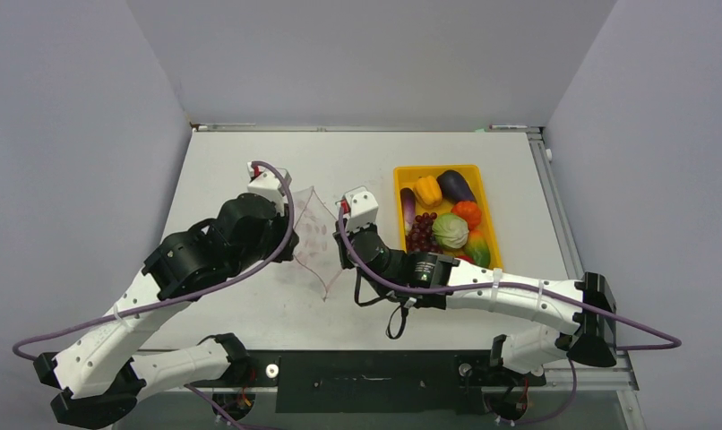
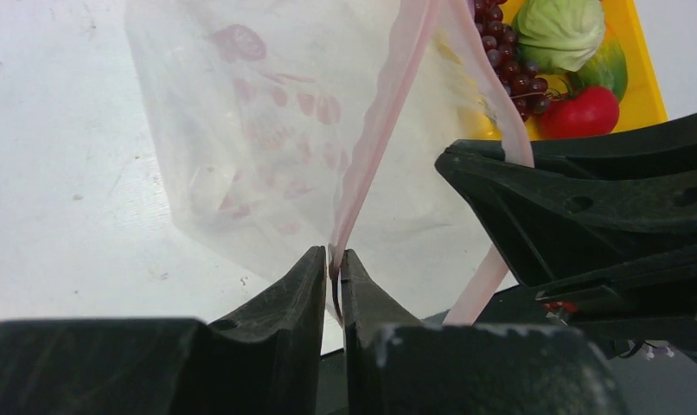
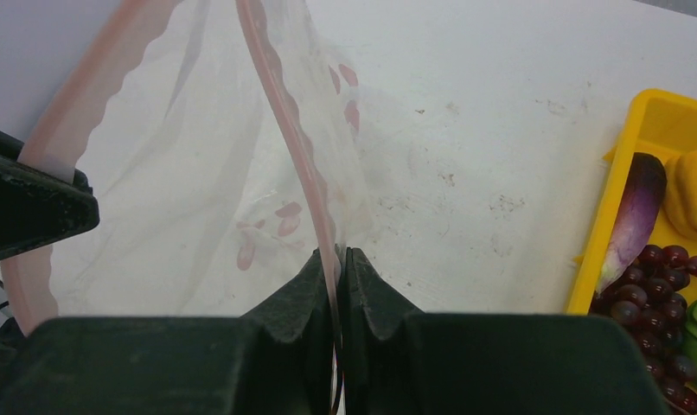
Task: Place the food in the zip-top bag and seal the zipper
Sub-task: Open the zipper of the food storage bag at the center of the board.
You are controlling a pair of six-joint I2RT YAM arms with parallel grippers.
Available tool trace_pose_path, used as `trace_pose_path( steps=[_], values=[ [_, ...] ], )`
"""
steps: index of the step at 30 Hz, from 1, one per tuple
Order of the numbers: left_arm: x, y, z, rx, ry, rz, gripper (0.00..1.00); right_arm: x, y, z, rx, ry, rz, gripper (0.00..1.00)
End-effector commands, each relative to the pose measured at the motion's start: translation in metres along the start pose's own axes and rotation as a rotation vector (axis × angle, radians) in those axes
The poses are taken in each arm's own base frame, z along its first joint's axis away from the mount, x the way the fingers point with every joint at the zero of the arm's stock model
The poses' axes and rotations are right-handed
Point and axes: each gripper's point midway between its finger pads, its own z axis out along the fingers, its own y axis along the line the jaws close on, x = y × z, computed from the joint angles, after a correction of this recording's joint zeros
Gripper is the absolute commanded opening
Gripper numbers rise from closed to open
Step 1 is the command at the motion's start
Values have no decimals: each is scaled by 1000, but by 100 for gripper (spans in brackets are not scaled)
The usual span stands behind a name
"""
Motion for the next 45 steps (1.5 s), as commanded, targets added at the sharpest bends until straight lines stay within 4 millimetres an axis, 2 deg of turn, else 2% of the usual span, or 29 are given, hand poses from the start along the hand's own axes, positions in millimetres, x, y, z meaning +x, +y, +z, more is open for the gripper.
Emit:
trace_pose_path(
  steps=[1, 6, 11, 15, 26, 35, 45],
  values=[
    [-10, 16, -11, -84, -20, 34, 11, -34, 4, -6, 27, -85, 14, 5],
    [-14, 26, -14, -139, -27, 42, 21, -44, 12, -9, 35, -111, 5, 5],
    [-12, 28, -11, -158, -26, 40, 31, -44, 19, -9, 45, -118, -2, 5],
    [-10, 28, -7, -163, -23, 31, 34, -46, 20, -9, 58, -130, 5, 5],
    [2, 22, 10, -145, -9, 0, 35, -47, 22, -6, 71, -143, 29, 5],
    [11, 16, 17, -104, -17, -45, 37, -46, 26, -1, 74, -147, 50, 5],
    [17, 9, 17, -62, -16, -90, 37, -45, 21, 5, 116, -156, 73, 5]
  ],
)
